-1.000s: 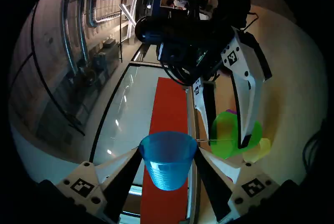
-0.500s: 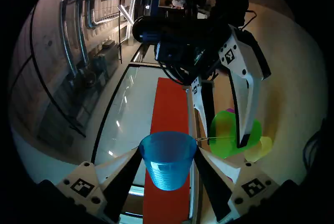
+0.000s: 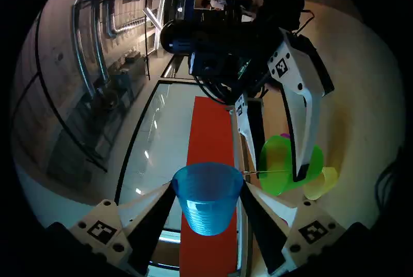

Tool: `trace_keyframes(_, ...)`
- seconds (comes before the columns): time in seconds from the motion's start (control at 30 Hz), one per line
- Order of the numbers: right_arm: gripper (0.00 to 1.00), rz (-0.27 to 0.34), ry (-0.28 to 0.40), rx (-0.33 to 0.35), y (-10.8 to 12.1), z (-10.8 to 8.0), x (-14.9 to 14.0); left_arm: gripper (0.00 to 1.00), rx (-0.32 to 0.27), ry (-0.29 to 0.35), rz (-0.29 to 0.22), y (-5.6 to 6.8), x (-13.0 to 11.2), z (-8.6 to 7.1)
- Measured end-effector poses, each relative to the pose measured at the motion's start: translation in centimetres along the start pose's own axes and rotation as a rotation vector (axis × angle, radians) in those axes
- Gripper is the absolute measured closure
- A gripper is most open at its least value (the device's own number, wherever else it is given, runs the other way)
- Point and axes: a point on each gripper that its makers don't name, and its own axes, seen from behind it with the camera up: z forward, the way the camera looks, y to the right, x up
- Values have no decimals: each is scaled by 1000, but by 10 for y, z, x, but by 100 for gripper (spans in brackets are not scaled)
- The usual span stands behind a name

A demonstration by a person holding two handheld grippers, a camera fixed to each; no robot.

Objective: Pour water

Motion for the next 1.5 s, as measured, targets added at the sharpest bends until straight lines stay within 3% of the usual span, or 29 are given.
trace_keyframes(1.5,5,-9,1,0,-1,1,2,14,-3,4,60,8,11,-11)
